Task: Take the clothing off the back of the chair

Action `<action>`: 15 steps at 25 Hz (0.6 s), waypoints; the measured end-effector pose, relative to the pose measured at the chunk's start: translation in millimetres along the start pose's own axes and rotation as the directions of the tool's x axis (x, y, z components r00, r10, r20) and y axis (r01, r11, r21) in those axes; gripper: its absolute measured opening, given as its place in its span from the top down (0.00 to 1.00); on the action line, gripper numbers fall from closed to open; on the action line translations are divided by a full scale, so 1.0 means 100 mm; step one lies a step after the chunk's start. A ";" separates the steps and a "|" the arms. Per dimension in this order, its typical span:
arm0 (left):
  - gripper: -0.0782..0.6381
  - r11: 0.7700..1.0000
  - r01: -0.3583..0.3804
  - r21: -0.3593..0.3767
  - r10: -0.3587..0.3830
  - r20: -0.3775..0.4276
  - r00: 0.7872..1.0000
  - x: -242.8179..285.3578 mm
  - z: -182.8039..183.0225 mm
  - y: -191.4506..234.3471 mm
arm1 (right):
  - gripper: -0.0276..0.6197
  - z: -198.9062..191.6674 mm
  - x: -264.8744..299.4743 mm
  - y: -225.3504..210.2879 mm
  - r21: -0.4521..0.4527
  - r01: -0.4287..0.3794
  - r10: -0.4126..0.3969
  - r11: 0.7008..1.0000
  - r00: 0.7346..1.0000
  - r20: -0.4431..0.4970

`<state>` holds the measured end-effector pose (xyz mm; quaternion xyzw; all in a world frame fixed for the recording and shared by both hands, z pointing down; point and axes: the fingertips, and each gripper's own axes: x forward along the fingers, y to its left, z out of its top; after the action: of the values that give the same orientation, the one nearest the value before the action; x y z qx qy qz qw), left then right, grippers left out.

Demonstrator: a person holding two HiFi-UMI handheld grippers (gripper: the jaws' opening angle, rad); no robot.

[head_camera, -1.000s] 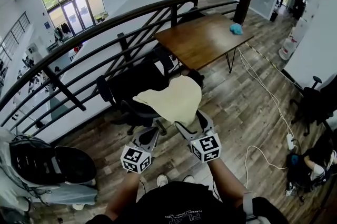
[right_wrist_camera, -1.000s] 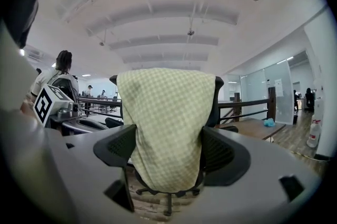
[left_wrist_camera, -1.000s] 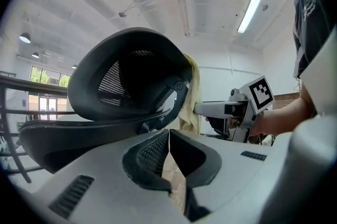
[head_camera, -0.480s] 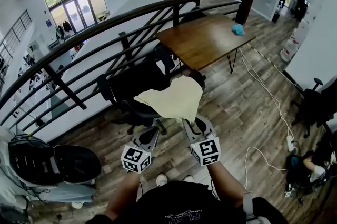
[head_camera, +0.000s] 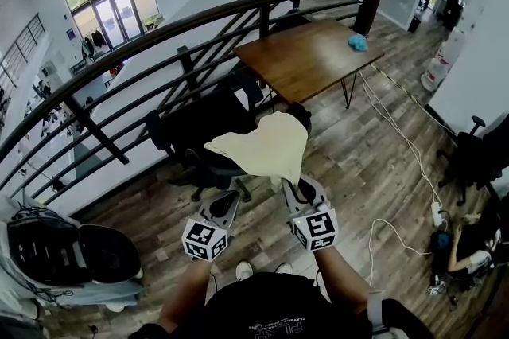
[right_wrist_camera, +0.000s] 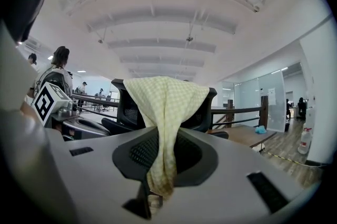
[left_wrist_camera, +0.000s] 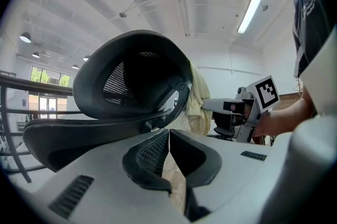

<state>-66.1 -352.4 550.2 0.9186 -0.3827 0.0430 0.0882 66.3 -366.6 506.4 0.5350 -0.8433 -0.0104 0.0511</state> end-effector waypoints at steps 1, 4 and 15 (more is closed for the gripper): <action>0.87 1.000 0.002 -0.001 -0.002 -0.001 1.000 -0.02 0.00 0.00 | 0.85 0.00 -0.01 0.01 -0.001 0.004 -0.004 1.000 1.000 -0.003; 0.87 1.000 0.009 -0.001 -0.009 -0.004 1.000 -0.08 -0.01 0.01 | 0.85 0.01 -0.06 0.04 0.000 0.015 -0.015 1.000 1.000 -0.004; 0.87 0.997 0.077 0.000 -0.077 -0.024 0.997 -0.30 -0.15 0.02 | 0.85 -0.12 -0.32 0.19 0.007 0.103 -0.103 0.995 0.995 -0.009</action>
<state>-89.0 -330.4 560.5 0.9321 -0.3461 0.0506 0.0940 63.8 -329.1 517.2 0.5779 -0.8144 -0.0075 0.0521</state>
